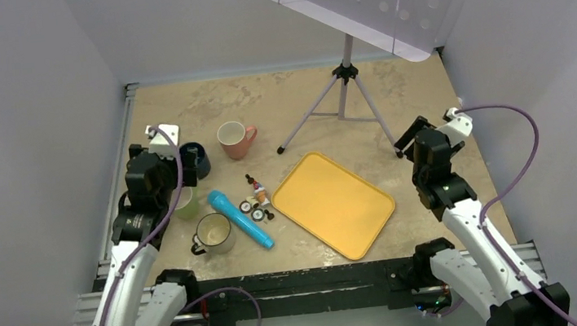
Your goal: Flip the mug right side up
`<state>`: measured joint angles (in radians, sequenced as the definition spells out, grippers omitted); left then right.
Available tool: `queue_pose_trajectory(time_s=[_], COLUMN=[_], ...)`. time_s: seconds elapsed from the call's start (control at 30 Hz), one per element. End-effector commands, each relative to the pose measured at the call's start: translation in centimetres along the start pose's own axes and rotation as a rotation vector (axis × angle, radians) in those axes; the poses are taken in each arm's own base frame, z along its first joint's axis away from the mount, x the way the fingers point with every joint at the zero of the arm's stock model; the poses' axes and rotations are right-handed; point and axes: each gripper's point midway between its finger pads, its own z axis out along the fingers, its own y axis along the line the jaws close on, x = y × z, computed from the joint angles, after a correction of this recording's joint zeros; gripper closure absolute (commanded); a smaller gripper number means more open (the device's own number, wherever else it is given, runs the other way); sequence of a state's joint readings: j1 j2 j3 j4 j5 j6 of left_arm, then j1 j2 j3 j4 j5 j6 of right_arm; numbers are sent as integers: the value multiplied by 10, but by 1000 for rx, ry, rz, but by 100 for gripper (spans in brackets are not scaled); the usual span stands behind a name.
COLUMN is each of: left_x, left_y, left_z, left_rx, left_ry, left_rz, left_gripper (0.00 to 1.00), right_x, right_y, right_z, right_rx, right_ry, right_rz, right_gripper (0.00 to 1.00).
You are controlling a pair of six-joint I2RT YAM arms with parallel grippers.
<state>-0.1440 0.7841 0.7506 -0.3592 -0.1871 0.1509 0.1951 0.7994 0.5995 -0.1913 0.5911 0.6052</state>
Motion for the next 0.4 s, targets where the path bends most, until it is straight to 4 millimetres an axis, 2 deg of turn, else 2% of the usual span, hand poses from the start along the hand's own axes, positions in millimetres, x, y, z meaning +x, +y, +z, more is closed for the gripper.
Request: queue_pose_trajectory(time_s=[0.0,0.1,0.37], left_x=[-8,8,9], left_y=[2,-6,-14], left_z=[-12,-6,-7], left_rx=[-23,0,44], left_ry=[-56,-37,-56], left_rz=[-152,-148,-143], left_gripper=[0,0,0], right_x=[-17,-15,-17], right_y=[-1,2,11], right_z=[-1,-4,-11], right_rx=[-6,-35,-118], right_ry=[-84,-75,-98], right_rz=[20,24,41], right_gripper=[23,23,23])
